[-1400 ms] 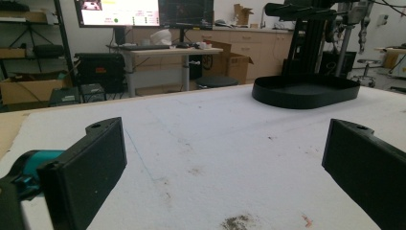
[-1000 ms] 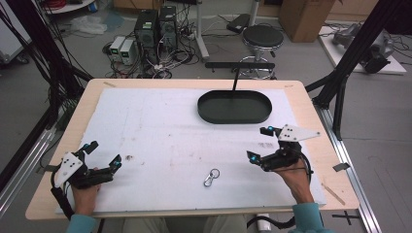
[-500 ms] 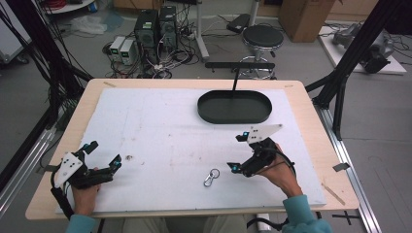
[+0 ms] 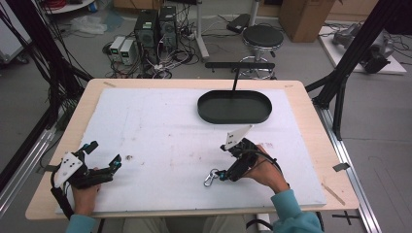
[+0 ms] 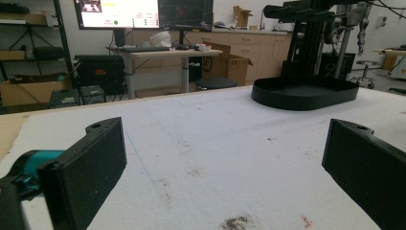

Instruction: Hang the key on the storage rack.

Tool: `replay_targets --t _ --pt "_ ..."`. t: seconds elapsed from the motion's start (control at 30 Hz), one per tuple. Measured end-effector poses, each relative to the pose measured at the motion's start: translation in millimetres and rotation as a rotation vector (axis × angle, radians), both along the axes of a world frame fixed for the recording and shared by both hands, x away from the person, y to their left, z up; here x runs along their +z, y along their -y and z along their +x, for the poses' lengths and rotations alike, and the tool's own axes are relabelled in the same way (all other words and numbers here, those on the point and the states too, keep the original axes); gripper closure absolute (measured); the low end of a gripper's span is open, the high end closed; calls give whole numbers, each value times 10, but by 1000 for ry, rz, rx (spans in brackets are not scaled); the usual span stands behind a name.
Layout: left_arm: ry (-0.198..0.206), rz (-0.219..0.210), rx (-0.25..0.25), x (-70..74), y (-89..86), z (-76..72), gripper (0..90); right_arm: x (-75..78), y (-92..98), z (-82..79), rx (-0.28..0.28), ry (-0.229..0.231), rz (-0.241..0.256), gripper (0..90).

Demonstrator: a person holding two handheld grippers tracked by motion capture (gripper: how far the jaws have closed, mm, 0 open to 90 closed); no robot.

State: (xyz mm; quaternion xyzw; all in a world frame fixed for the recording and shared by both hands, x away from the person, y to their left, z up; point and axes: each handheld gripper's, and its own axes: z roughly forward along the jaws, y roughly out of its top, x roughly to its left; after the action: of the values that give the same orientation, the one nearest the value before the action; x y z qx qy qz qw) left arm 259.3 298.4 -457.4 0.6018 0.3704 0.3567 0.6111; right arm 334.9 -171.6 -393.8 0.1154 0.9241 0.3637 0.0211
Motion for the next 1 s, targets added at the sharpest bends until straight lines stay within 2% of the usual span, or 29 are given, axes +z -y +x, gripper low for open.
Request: replay_targets --t 0.17,0.23,0.33,0.5,0.67,0.73,0.8,0.9,0.93,1.0 --pt "-2 1 -1 1 -1 0 18 -81 -91 24 15 -21 -75 43" --pt "-2 1 -1 1 -2 0 17 -109 -110 31 23 -42 -93 52" --pt "0 0 0 0 0 -1 18 -127 -124 39 52 -49 -115 135" --pt "-3 -1 -2 1 -4 1 17 -156 -143 50 65 -65 -144 170" --pt "-5 -4 0 1 -4 1 18 -213 -205 61 109 -80 -179 254" --pt "-6 -7 0 1 -3 2 18 -220 -217 55 104 -97 -196 289" --pt "-6 -6 0 1 -3 2 17 -224 -222 63 115 -99 -202 339" --pt "-6 -1 -1 2 -5 1 18 -230 -226 64 122 -100 -210 350" --pt "-6 -5 0 1 -3 2 18 -239 -227 63 130 -95 -223 394" --pt "-6 -7 1 1 -4 2 18 -241 -231 57 133 -102 -235 419"
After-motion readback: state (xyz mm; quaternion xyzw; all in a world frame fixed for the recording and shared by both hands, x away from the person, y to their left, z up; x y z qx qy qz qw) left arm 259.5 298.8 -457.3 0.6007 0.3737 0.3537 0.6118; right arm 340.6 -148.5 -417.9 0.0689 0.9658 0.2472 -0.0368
